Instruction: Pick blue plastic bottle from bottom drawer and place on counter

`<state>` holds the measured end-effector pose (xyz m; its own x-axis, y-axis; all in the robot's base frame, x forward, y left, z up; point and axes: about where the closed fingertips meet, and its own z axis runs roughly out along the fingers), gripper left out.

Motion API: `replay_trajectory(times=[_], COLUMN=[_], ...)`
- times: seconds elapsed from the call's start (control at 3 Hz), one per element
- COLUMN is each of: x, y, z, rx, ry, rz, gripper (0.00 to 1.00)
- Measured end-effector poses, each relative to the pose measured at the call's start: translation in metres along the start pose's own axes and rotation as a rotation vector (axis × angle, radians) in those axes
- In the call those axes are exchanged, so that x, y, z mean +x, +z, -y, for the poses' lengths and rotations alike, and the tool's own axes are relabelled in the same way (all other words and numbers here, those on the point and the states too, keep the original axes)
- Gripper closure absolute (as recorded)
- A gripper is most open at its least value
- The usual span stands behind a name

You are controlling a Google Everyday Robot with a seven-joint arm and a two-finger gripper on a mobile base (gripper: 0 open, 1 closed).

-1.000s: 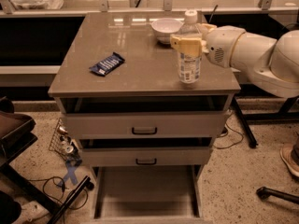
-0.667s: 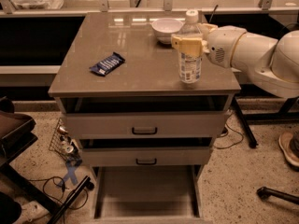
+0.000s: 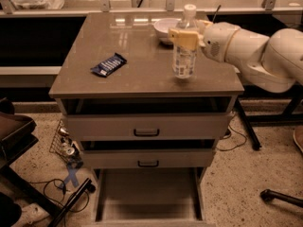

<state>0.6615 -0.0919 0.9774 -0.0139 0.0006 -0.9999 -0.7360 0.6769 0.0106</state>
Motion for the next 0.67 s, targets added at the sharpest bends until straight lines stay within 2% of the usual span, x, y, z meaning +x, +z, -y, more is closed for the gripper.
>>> replay_trajectory(times=[0.33,0.67], x=[-0.012,-0.013], y=[0.034,0.058], z=[0.013,0.023], rx=[-0.033,-0.052], ry=[0.031,0.065], rz=[0.013,0.007], gripper=[1.0,1.0])
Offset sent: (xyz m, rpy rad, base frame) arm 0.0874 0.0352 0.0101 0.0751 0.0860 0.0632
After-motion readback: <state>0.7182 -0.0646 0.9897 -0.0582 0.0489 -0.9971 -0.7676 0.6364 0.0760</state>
